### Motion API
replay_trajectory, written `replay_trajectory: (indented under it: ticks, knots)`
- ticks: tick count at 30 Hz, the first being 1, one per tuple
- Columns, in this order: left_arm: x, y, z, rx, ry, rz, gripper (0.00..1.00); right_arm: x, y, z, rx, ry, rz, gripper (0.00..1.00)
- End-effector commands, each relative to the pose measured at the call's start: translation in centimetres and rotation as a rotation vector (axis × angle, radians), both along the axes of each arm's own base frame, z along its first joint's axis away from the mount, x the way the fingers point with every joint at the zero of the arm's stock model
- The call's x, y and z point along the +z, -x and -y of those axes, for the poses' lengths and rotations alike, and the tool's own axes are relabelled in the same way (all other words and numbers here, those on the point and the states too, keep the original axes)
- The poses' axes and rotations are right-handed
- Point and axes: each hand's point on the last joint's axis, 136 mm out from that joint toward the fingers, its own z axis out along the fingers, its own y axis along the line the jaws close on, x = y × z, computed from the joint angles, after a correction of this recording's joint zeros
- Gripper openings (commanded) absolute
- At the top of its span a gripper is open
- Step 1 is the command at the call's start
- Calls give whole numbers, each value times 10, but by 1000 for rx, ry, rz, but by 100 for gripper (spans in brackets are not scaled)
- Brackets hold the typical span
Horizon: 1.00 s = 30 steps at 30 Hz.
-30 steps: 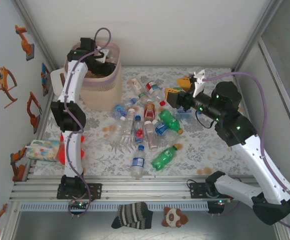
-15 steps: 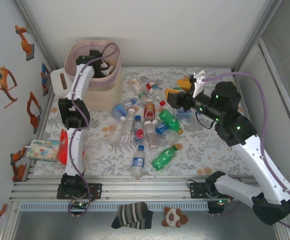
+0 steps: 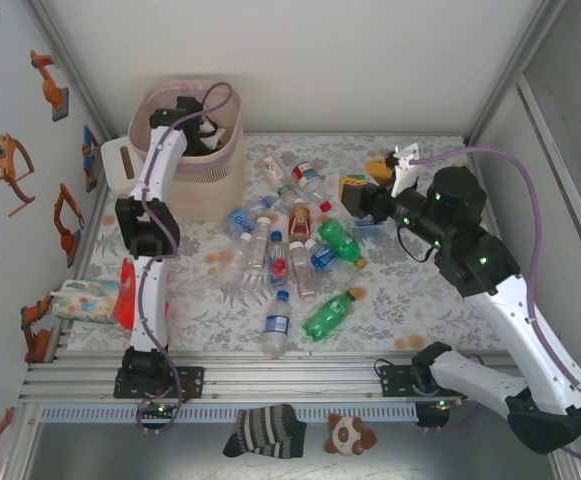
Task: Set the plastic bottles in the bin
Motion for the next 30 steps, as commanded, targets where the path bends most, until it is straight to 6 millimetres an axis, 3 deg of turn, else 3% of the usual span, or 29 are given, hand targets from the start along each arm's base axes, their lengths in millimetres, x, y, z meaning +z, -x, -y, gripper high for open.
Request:
replay_trajectory:
  ticks: [1,12,19,25,30]
  knots:
    - [56,3,1,5,46,100,71,11,-1,16,-82,-4,20,68]
    - [121,12,0,20,90,229,72,-21,-18,32,-210,78,-85,69]
    - [150,25,-2,24,112,273,71,-45,-29,32,-234,197,-164,68]
    - [172,38,-3,26,124,304,71,-78,-42,30,-278,234,-299,68]
    - [192,50,-9,49,118,348,71,-119,-48,23,-280,260,-423,68]
